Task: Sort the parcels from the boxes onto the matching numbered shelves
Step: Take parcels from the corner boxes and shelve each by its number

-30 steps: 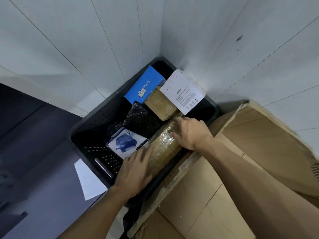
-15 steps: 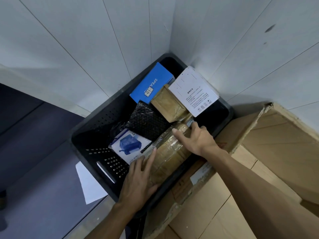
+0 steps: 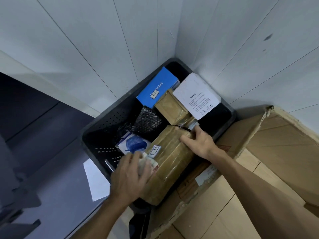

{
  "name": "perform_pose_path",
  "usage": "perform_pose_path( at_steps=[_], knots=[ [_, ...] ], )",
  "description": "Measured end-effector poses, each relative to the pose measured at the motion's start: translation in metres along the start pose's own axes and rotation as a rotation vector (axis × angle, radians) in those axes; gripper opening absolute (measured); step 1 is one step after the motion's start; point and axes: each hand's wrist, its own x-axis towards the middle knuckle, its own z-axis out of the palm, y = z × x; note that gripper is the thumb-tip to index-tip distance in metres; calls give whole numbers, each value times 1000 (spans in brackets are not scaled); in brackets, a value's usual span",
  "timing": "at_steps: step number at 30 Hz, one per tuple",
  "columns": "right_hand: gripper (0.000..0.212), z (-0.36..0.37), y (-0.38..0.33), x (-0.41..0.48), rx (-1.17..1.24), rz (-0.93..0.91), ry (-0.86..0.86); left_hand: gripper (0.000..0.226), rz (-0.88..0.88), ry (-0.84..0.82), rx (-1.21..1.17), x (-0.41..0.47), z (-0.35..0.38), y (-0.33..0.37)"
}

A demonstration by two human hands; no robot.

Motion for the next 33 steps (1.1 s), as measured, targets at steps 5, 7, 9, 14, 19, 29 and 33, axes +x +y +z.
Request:
perform_pose_path(
  at_steps=[5,7,9,14,19,29,33],
  knots=[
    [23,8,-5,-3,133,-197,-96,82,-417,-249,-241,16,-13,-21],
    [16,8,-2,0,247,-255,-135,86,-520,-346,-401,19,-13,-22],
    [18,7,-2,0,340,-272,-193,80,-580,-394,-564,17,-9,-20],
    [42,12,-2,0,103,-380,-123,52,-615,-480,-835,15,-6,-15],
    [56,-1,-18,-7,-359,-553,602,65,-567,-315,-763,16,-13,-19],
    [114,-23,-8,23,-509,-257,630,48,-417,-52,-604,-3,-16,-17],
    [90,-22,-13,19,-427,-306,767,58,-458,79,-540,-5,-20,-14]
  ],
)
